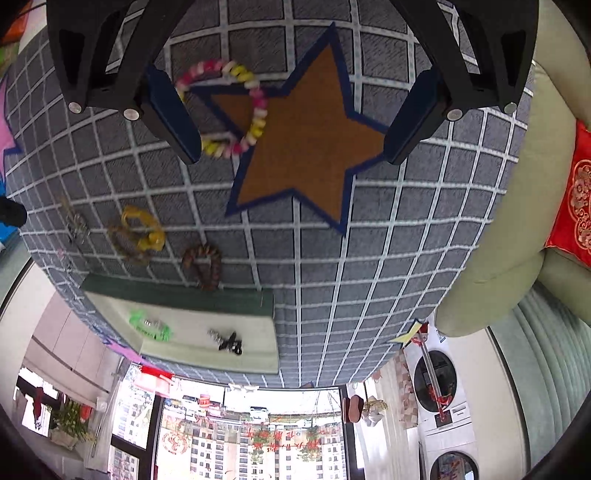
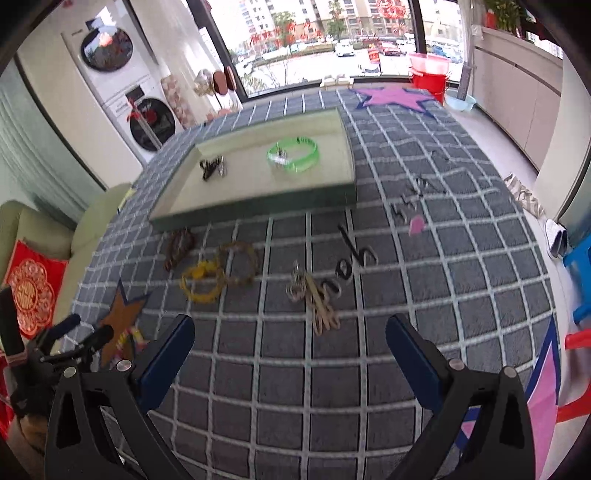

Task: Organize jewelry
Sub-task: 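Grasp the pink-yellow beaded bracelet with the left tool while the right tool grasps the heart pendant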

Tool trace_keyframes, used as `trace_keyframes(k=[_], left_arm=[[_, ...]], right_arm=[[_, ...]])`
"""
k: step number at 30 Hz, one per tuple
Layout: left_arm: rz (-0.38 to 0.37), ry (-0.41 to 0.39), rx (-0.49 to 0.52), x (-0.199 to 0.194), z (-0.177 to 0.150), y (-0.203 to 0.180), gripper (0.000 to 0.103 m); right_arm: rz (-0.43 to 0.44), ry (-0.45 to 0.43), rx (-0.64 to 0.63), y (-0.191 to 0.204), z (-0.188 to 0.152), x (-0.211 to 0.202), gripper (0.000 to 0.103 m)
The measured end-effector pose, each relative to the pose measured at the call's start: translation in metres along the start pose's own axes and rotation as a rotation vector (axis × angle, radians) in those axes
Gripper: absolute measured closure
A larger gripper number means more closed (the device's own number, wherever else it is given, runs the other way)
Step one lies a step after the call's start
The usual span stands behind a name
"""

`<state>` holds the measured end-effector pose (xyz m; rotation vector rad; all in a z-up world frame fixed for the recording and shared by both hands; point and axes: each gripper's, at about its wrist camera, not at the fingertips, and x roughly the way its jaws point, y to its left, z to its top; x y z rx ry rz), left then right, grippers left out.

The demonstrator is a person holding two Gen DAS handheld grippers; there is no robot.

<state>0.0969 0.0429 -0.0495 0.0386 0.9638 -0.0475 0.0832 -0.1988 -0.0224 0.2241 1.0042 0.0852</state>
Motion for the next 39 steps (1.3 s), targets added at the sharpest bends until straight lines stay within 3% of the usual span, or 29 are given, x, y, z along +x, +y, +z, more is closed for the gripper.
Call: trace_keyframes(k=[7, 12, 18, 28, 34, 36, 39], left_arm=[[-0.002, 0.053, -0.013, 0.016, -0.016, 0.003, 0.0], [-0.028, 0.078, -0.015, 0.023, -0.019, 0.005, 0.0], [-0.037, 0.088, 0.001, 0.028, -0.018, 0.001, 0.0], [-0.035, 0.083, 0.006, 0.033, -0.014, -0.004, 0.0], [-0.055, 0.071, 0.036, 0.029, -0.018, -0.013, 0.0], [-0.066, 0.062, 0.051, 0.027, -0.018, -0.017, 0.004], [-0.075, 0.061, 0.062, 0.026, -0.016, -0.021, 0.013]], right_arm=[[-0.045, 0.075, -0.011, -0.004, -0.019, 0.022, 0.0], [-0.115, 0.06, -0.019, -0.01, -0.017, 0.027, 0.0], [-0.121, 0.069, -0.018, -0.014, -0.009, 0.037, 0.0], [-0.187, 0.052, -0.068, -0.009, 0.0, 0.054, 0.031], [-0.204, 0.04, -0.154, 0.005, 0.005, 0.063, 0.039], [-0.196, 0.038, -0.17, 0.008, 0.007, 0.064, 0.044], [-0.186, 0.04, -0.177, 0.011, 0.009, 0.065, 0.059]])
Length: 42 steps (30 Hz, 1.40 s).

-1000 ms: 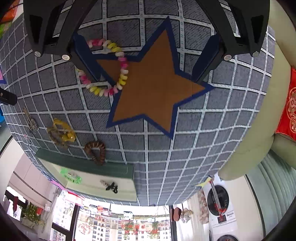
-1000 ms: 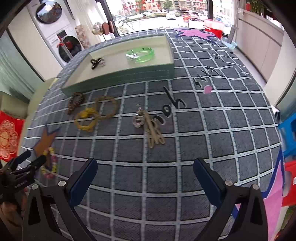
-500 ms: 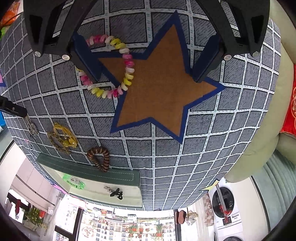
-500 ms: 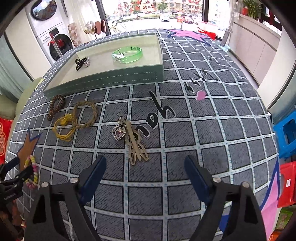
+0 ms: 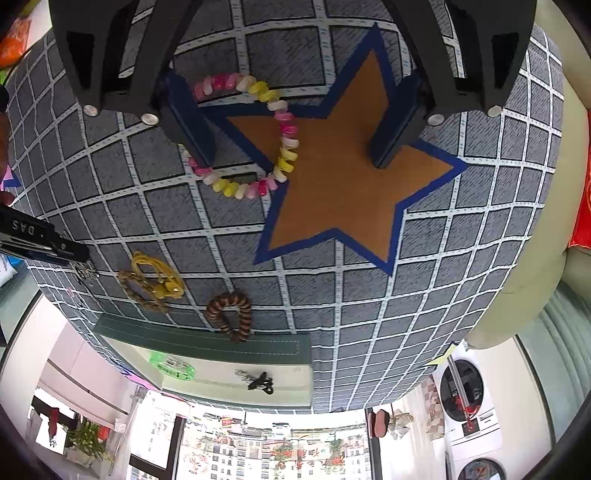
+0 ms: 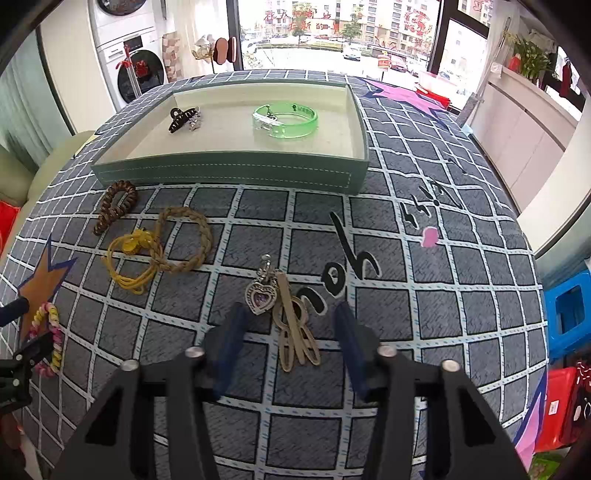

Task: Organize jewelry
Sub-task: 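Grasp the pink-yellow beaded bracelet with the left tool while the right tool grasps the heart pendant, then carry the bracelet into the tray with the left tool while the right tool carries the tan tassel charm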

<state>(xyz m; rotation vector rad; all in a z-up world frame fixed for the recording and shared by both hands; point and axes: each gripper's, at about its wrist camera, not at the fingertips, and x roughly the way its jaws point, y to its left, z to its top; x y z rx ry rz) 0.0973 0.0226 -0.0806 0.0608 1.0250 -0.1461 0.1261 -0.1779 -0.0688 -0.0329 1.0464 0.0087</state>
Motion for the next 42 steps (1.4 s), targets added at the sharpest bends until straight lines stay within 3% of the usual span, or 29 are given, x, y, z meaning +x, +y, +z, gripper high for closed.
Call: trace_keyframes(k=[4, 6, 7, 8, 11, 15, 22, 33, 36, 40, 42], left_arm=[[-0.023, -0.009, 0.033, -0.003, 0.004, -0.008, 0.037], [-0.029, -0.012, 0.035, -0.004, 0.005, -0.01, 0.059], [-0.031, -0.014, 0.031, -0.005, 0.005, -0.01, 0.066], [-0.041, -0.011, 0.023, -0.006, 0.005, -0.008, 0.079], [-0.122, 0.011, -0.029, -0.006, 0.009, 0.0, 0.08], [-0.154, 0.011, -0.052, -0.008, 0.01, 0.004, 0.08], [-0.16, -0.005, -0.04, -0.015, 0.011, 0.002, 0.08], [-0.157, -0.011, -0.034, -0.017, 0.012, 0.002, 0.08], [-0.156, -0.013, -0.034, -0.018, 0.011, 0.002, 0.08], [-0.158, -0.015, -0.033, -0.018, 0.011, 0.003, 0.08], [-0.158, -0.015, -0.033, -0.018, 0.011, 0.003, 0.08]], right_arm=[[0.009, 0.004, -0.009, 0.004, 0.0, -0.001, 0.082], [0.014, 0.003, -0.004, 0.004, -0.001, -0.002, 0.086], [0.015, 0.0, 0.001, 0.004, -0.002, -0.003, 0.086], [0.021, -0.007, 0.008, 0.003, -0.002, -0.004, 0.097], [0.042, -0.016, 0.031, 0.0, -0.004, -0.009, 0.101], [0.068, -0.034, 0.057, -0.005, -0.003, -0.018, 0.101], [0.118, -0.002, 0.086, -0.01, 0.002, -0.013, 0.101], [0.078, 0.029, 0.04, -0.001, 0.005, -0.002, 0.099], [0.082, 0.033, 0.033, 0.0, 0.006, -0.002, 0.093], [0.067, 0.024, 0.017, 0.003, 0.004, -0.005, 0.059], [0.053, 0.025, 0.011, 0.004, 0.004, -0.003, 0.059]])
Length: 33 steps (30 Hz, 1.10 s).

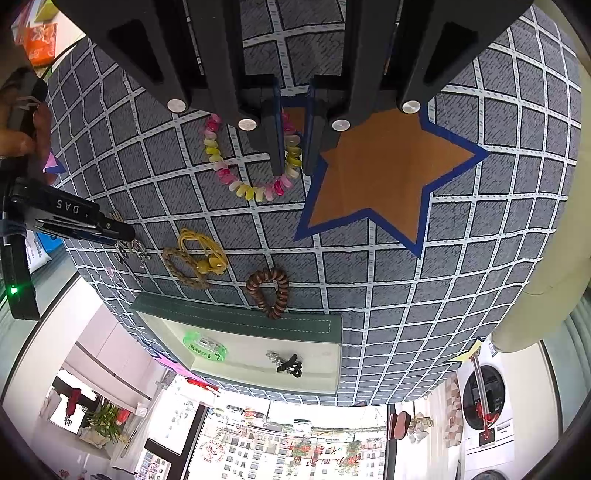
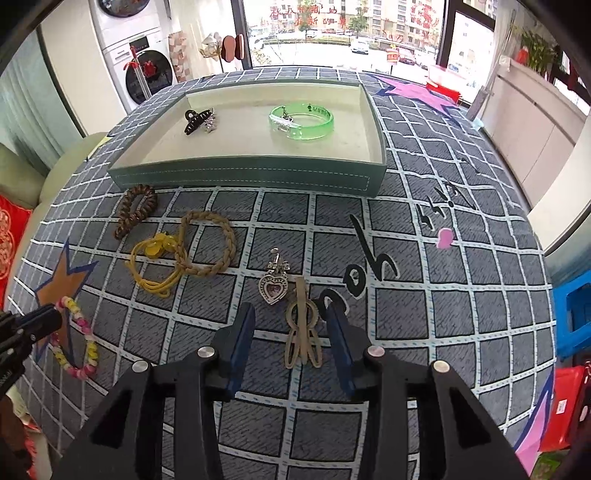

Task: Organize jewelry
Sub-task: 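Carry the bracelet into the tray with the left tool while the right tool carries the tan tassel charm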

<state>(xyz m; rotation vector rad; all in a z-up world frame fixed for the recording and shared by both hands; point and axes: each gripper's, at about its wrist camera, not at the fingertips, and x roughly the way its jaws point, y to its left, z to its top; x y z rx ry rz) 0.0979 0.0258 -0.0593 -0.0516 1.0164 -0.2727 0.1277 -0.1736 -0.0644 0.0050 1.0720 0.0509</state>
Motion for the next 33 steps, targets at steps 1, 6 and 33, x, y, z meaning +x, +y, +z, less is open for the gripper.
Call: trace_keyframes(k=[1, 6, 33], left_arm=[[0.001, 0.0, 0.0, 0.0, 0.0, 0.0, 0.08], [-0.001, -0.003, 0.0, -0.002, 0.001, 0.0, 0.08], [-0.1, -0.172, 0.044, -0.045, 0.106, -0.025, 0.08]], right_arm=[[0.002, 0.009, 0.004, 0.0, 0.0, 0.002, 0.059], [-0.018, -0.003, -0.027, 0.006, 0.003, 0.007, 0.083], [0.163, -0.186, 0.09, -0.014, 0.073, -0.073, 0.083]])
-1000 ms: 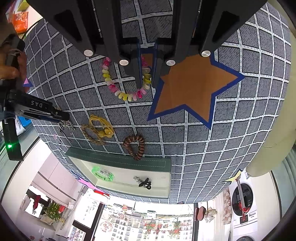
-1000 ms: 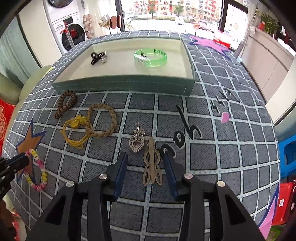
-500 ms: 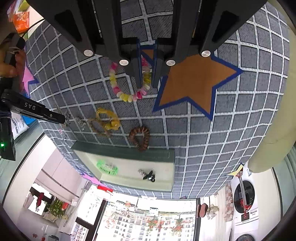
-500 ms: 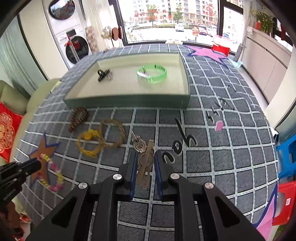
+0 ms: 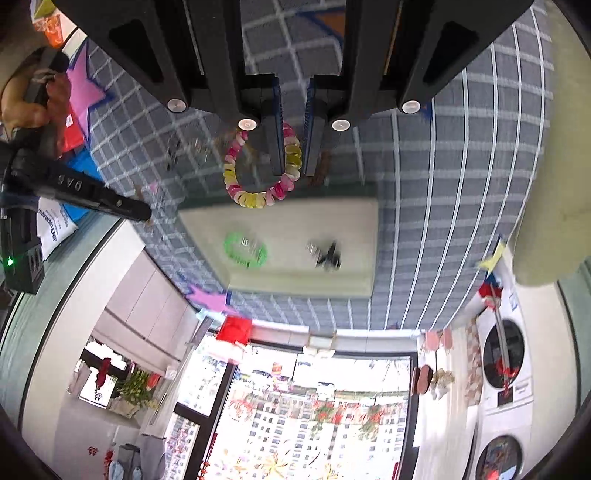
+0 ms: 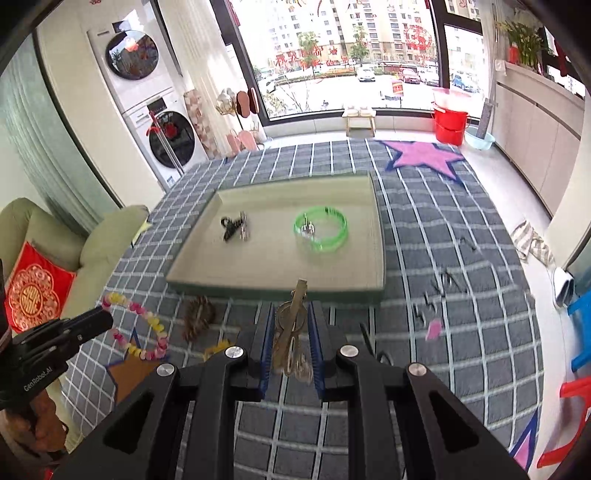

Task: Organize jewelry
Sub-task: 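Carry the bracelet into the tray with the left tool while the right tool carries the tan tassel charm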

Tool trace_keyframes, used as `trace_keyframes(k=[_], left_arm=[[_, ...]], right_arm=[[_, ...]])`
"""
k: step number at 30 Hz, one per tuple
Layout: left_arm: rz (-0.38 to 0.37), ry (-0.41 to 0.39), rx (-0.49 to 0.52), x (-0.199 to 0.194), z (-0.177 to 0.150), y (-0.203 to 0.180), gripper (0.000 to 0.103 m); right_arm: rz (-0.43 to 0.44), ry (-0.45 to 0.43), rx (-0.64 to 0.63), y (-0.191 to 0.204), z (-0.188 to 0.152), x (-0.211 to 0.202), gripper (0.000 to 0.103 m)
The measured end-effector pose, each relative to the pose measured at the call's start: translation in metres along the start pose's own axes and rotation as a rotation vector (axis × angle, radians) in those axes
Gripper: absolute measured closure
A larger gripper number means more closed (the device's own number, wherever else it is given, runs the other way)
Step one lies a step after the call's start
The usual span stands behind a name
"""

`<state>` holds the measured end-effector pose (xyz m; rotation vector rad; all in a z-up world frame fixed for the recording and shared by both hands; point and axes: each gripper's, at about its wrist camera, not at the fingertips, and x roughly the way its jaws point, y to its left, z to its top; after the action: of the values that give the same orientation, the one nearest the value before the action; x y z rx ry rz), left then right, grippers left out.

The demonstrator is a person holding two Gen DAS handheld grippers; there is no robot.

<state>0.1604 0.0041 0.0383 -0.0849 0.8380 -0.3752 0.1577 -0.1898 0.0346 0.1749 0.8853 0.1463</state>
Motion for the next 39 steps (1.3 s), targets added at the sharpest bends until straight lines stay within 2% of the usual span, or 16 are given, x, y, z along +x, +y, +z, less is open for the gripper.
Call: trace_keyframes(k=[8, 12, 26, 39], left_arm=[[0.019, 0.0, 0.03, 0.045, 0.058, -0.003, 0.08], [0.041, 0.032, 0.032, 0.076, 0.07, 0.002, 0.08], [0.078, 0.172, 0.02, 0.165, 0.064, 0.017, 0.08], [0.183, 0.187, 0.028, 0.202, 0.07, 0.029, 0.08]], right_arm=[[0.01, 0.008, 0.027, -0.006, 0.04, 0.032, 0.083], [0.006, 0.035, 0.019, -0.006, 0.051, 0.057, 0.083], [0.006, 0.2, 0.014, -0.021, 0.042, 0.14, 0.083], [-0.082, 0.193, 0.006, -0.033, 0.057, 0.174, 0.083]])
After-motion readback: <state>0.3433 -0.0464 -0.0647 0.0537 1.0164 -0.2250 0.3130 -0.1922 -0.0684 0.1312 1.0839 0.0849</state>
